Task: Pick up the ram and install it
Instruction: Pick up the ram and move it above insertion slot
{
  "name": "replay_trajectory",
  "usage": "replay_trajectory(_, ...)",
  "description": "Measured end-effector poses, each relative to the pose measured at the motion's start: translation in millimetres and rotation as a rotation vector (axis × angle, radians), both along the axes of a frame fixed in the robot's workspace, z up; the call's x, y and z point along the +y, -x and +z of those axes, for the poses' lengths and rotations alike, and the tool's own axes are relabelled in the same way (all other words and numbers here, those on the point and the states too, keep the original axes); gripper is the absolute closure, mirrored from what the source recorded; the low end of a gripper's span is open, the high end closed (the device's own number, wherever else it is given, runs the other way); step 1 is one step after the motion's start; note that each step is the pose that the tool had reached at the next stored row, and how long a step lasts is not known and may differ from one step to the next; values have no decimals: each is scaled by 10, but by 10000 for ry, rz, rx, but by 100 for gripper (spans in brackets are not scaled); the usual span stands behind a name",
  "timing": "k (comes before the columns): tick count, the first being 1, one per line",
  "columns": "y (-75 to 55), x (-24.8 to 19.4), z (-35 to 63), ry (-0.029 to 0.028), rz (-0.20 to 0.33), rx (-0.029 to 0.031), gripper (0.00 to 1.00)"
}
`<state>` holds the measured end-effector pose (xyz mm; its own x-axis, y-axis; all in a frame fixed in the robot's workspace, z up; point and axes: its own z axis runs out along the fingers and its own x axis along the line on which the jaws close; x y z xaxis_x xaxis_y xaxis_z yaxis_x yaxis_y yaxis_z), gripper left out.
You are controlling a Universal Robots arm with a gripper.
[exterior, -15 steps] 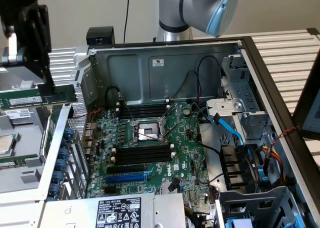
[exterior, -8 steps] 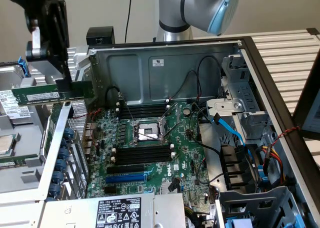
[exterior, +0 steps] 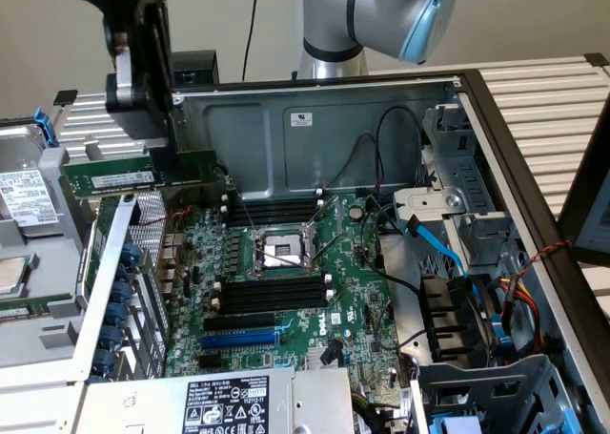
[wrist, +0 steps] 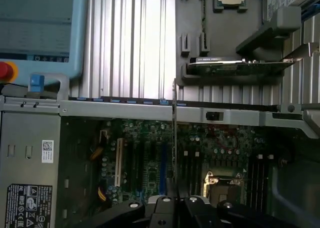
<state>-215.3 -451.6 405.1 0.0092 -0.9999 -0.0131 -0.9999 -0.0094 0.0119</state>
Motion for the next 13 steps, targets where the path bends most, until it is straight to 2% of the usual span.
replay_trajectory(10, -455, 4, -22, -11, 2, 6, 88)
replay_trajectory(13, -590, 41, -71, -10, 4, 8, 88)
